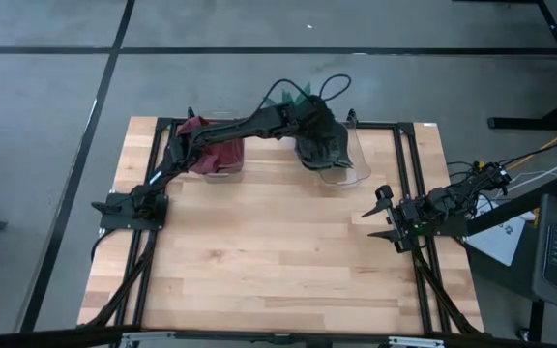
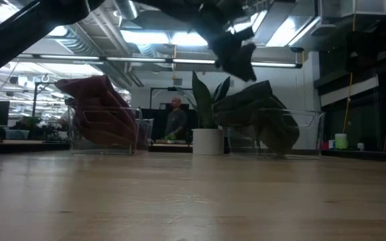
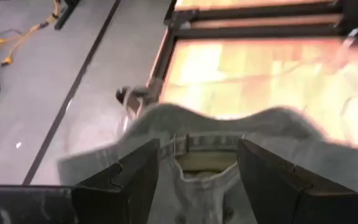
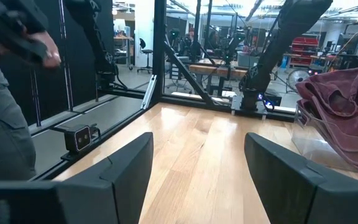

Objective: Pick & Place hat
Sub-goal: Return to Home Position

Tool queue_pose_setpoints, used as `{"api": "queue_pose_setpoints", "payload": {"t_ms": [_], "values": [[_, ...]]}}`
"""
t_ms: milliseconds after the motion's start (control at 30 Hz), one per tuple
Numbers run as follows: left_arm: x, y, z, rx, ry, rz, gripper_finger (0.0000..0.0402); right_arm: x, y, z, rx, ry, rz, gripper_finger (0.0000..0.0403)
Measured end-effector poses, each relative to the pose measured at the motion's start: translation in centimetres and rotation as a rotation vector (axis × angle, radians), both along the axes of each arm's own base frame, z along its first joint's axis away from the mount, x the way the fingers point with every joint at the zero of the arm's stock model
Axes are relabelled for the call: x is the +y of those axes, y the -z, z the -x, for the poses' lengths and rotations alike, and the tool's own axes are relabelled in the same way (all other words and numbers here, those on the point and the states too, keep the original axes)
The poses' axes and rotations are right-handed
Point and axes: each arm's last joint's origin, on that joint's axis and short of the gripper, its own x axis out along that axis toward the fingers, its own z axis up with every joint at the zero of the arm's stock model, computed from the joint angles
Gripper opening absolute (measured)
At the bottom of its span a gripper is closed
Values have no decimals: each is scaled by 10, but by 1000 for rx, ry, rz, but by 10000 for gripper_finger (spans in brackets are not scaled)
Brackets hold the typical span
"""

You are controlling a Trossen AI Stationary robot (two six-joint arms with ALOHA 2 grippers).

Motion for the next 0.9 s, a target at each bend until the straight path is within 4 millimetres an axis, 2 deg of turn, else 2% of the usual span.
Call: {"api": "queue_pose_setpoints", "payload": {"t_ms": [100,233,467,567,633,733,833,900], "values": [[-10,-20,1,-9,18,-2,209,0,0,0,0,0,0,252],[-34,-45,3,-11,63,-4,206,0,0,0,0,0,0,252],[-105,-87,22,-32,171,-51,205,0,0,0,0,0,0,252],[-136,-94,30,-2,232,-94,205,0,0,0,0,0,0,252],[-152,-92,36,42,277,-97,205,0,0,0,0,0,0,252],[-156,-94,57,73,290,-26,205,0,0,0,0,0,0,252],[-154,-101,91,72,265,-9,205,0,0,0,0,0,0,252],[-156,-93,113,81,249,-15,205,0,0,0,0,0,0,252]]}}
